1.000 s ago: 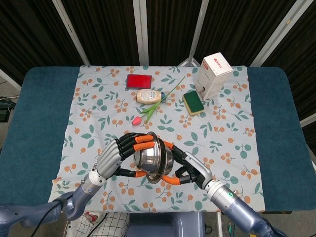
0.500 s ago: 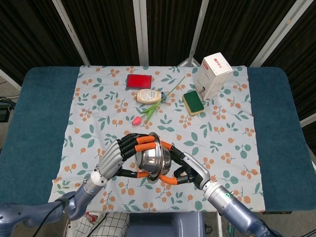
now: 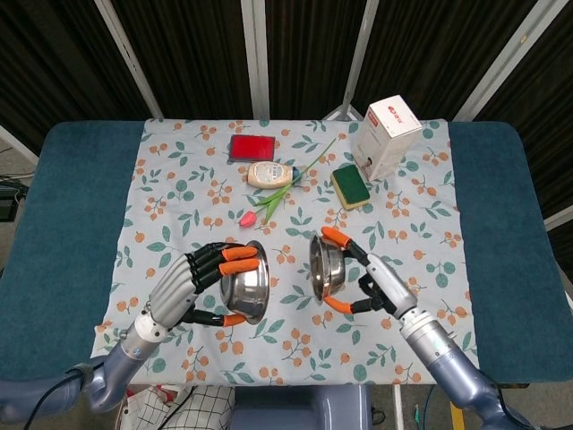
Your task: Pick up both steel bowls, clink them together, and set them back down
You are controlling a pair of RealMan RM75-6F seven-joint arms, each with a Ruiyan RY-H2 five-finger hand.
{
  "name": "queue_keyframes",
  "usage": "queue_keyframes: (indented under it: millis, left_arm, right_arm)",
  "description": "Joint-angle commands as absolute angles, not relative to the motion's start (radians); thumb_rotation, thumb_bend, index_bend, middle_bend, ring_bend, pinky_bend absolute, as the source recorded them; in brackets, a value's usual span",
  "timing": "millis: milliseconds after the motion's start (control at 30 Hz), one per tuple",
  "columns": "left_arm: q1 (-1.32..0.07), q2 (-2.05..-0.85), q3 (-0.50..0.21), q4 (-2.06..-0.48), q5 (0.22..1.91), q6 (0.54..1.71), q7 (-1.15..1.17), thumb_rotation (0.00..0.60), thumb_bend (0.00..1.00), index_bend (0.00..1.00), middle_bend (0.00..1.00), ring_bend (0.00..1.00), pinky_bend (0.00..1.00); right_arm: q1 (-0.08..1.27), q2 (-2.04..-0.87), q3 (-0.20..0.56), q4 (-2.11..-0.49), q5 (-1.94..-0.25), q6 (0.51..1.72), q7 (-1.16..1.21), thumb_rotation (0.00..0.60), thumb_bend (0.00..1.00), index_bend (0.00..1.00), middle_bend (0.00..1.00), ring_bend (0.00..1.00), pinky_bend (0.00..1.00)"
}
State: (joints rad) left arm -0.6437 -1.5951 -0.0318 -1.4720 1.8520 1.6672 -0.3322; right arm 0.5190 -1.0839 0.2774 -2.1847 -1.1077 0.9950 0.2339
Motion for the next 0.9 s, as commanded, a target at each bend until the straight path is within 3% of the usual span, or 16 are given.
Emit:
queue_keyframes:
  millis: [33,300,467,733,900]
  left_arm:
    - [-0.602,-1.505,0.001,-1.583,1.795,1.604,-0.248,0.6,0.58,0.45,0.59,0.5,0.71]
    - [-0.561,-1.377,0.031,-1.78,1.593,1.403,0.0,0.6,0.58,0.44,0.59,0.5,0.71]
    - [-0.551,-1.352,0.027,-1.807,1.532,1.347,0.075,0.6,0.58,0.43,0.57,0.48,0.7]
    - [-0.553,-1.356,0.017,-1.789,1.41,1.234,0.184,0.6,0.58,0.42,0.57,0.47,0.68]
    - [-0.558,-1.38,0.013,-1.762,1.318,1.17,0.299,0.6,0.58,0.41,0.55,0.43,0.6]
  right_arm:
    - [0.506,-1.2,0.198,-1.949,-1.266,1.231,-0.189,0.6,0.34,1.0,0.96,1.0,1.0]
    - [0.516,-1.327,0.079,-1.597,-1.455,1.289,-0.558,0.6,0.34,1.0,0.96,1.0,1.0]
    - [0.516,-1.359,0.022,-1.477,-1.529,1.271,-0.658,0.6,0.34,1.0,0.96,1.0,1.0]
    - [0.487,-1.393,-0.063,-1.406,-1.608,1.244,-0.804,0.6,0.34,1.0,0.95,0.97,1.0]
    - [0.461,-1.424,-0.078,-1.399,-1.606,1.235,-0.799,0.6,0.34,0.93,0.85,0.89,1.0]
